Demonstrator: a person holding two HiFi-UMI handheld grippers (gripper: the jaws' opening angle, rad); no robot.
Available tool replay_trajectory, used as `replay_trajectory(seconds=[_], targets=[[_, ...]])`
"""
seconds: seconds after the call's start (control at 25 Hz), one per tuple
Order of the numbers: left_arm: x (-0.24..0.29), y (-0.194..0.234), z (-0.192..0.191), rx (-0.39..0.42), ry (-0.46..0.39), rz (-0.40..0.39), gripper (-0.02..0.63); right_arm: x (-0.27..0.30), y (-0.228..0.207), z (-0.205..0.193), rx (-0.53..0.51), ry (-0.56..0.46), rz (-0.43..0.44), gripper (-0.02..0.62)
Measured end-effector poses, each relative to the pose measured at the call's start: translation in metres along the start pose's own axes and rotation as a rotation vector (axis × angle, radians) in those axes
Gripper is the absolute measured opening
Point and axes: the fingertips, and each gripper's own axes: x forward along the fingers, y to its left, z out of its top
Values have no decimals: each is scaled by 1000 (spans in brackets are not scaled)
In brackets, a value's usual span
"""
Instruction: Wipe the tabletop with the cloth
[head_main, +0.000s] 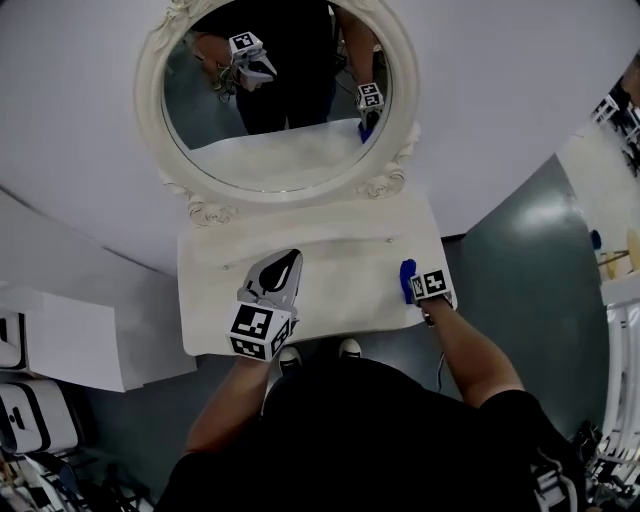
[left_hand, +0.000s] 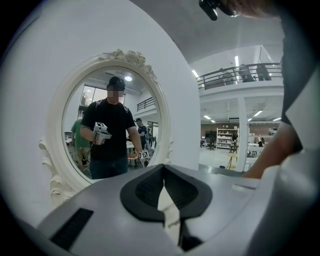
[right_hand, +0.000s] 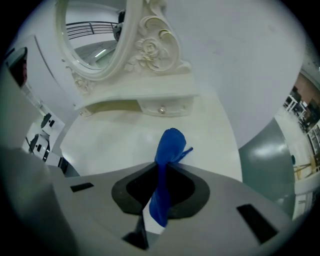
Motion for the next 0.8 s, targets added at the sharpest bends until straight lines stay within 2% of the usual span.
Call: replay_trajectory(seconds=[0.16,0.4,0.64,0.8], targets=[[-35,26,-1,-5,-2,64,11,11,83,64,-96,-70,106,37],[-90,66,-4,-15,-11,165,11,21,234,154,-234,-164,298,37],[-140,103,-8,-30,-18,250,11,22,368,216,-347,-204,425,37],[-170,128,-15,-44,-18,310,11,29,443,244,-358,-204,503,37]])
